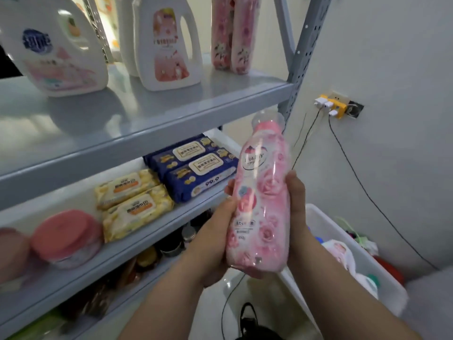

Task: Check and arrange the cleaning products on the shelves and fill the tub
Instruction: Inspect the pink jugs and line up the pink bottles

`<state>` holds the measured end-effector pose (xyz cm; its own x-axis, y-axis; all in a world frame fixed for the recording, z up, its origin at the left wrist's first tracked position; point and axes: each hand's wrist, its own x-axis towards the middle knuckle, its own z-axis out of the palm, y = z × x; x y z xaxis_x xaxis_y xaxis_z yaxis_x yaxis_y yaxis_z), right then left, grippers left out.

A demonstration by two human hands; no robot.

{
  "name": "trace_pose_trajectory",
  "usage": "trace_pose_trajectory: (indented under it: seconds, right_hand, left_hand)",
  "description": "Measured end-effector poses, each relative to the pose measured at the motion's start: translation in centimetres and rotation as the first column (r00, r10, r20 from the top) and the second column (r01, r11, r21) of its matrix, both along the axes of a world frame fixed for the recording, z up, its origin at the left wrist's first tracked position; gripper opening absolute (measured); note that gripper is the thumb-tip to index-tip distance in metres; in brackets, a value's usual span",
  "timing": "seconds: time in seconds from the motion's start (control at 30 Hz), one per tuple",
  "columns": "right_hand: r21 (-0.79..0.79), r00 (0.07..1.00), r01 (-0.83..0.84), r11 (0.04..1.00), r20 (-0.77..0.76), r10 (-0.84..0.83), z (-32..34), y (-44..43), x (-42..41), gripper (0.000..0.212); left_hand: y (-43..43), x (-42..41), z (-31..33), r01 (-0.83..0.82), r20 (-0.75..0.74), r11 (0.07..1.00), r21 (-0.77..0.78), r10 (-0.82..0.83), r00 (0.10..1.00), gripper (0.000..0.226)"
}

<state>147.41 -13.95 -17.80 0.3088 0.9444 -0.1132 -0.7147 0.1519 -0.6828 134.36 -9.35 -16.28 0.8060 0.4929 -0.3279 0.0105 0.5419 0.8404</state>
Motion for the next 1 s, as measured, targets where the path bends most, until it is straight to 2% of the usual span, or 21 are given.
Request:
trace_pose_trajectory:
  seconds: [0.07, 0.1, 0.17, 0.23, 0.3, 0.33, 0.4, 0.43, 0.5, 0.57, 0.63, 0.7, 0.77, 0.87, 0.93, 1.0]
  right_hand:
    - [-0.086, 0.997, 0.073, 0.994, -0.001, -0.073, -0.4, -0.6, 0.3, 0.132]
    - [-0.105, 0.995, 0.094, 0.99, 0.035, -0.091, -0.6, -0.7, 0.6, 0.134]
    - [-0.117, 0.96, 0.154, 0.981, 0.253, -0.121, -0.8, -0.3, 0.9, 0.129]
    - [-0.086, 0.883, 0.188, 0.978, 0.45, -0.13, -1.0, 0.1, 1.3, 0.115]
    - [-0.086, 0.845, 0.174, 0.981, 0.524, -0.104, -1.4, 0.5, 2.4, 0.098]
    - [-0.088, 0.844, 0.17, 0.982, 0.527, -0.099, -1.5, 0.5, 3.0, 0.085]
    - [-0.088, 0.899, 0.114, 0.99, 0.434, -0.064, -1.7, 0.3, 4.5, 0.068]
    - [-0.104, 0.935, 0.073, 0.992, 0.353, -0.032, -1.8, 0.0, 5.3, 0.066]
    - [-0.19, 0.983, -0.033, 0.981, 0.17, 0.066, -1.7, -0.7, 6.4, 0.059]
    - [-0.235, 0.989, -0.132, 0.963, 0.027, 0.142, -1.8, -1.3, 7.2, 0.044]
    - [-0.254, 0.987, -0.159, 0.954, -0.047, 0.152, -2.4, -1.6, 7.9, 0.043]
    - [-0.27, 0.987, -0.158, 0.95, -0.064, 0.146, -3.4, -1.9, 8.7, 0.046]
    - [-0.273, 0.985, -0.17, 0.947, -0.086, 0.152, -4.6, -2.3, 9.9, 0.036]
    - [-0.3, 0.983, -0.171, 0.938, -0.114, 0.142, -6.3, -3.0, 11.6, 0.036]
    - [-0.322, 0.987, -0.15, 0.935, -0.106, 0.121, -7.0, -3.3, 12.4, 0.039]
    - [-0.33, 0.998, -0.056, 0.942, -0.022, 0.051, -7.8, -3.3, 13.4, 0.049]
  left_hand:
    - [0.3, -0.3, -0.8, 0.051, -0.119, 0.977, 0.207, -0.027, 0.993, 0.065]
    - [0.3, -0.3, -1.1, 0.098, -0.193, 0.937, 0.335, -0.034, 0.981, 0.077]
    - [0.0, -0.3, -1.8, 0.19, -0.305, 0.804, 0.564, -0.011, 0.952, 0.103]
    - [-0.5, -0.1, -2.1, 0.188, -0.336, 0.728, 0.66, 0.062, 0.94, 0.119]
    - [-1.0, 0.4, -2.2, 0.121, -0.308, 0.705, 0.699, 0.144, 0.941, 0.115]
    - [-1.1, 0.7, -2.3, 0.091, -0.288, 0.712, 0.697, 0.161, 0.944, 0.107]
    - [-1.6, 1.3, -2.6, 0.03, -0.233, 0.778, 0.627, 0.15, 0.961, 0.096]
    - [-2.1, 1.5, -2.7, -0.015, -0.179, 0.846, 0.533, 0.13, 0.975, 0.092]
    - [-3.4, 2.2, -2.0, -0.07, -0.045, 0.973, 0.222, 0.082, 0.996, 0.078]
    - [-4.7, 3.4, -1.3, -0.102, 0.007, 0.994, -0.042, 0.103, 0.995, 0.069]
    - [-5.5, 4.7, -1.2, -0.15, -0.034, 0.978, -0.142, 0.146, 0.989, 0.067]
    - [-5.9, 6.2, -1.8, -0.182, -0.074, 0.972, -0.15, 0.172, 0.982, 0.066]
    - [-6.4, 7.4, -2.3, -0.214, -0.106, 0.966, -0.147, 0.2, 0.974, 0.065]
    - [-7.2, 9.0, -3.3, -0.238, -0.177, 0.964, -0.114, 0.216, 0.96, 0.061]
    - [-7.6, 9.9, -3.9, -0.239, -0.241, 0.97, -0.051, 0.22, 0.945, 0.045]
    - [-7.5, 10.7, -4.2, -0.219, -0.329, 0.975, 0.042, 0.221, 0.918, 0.033]
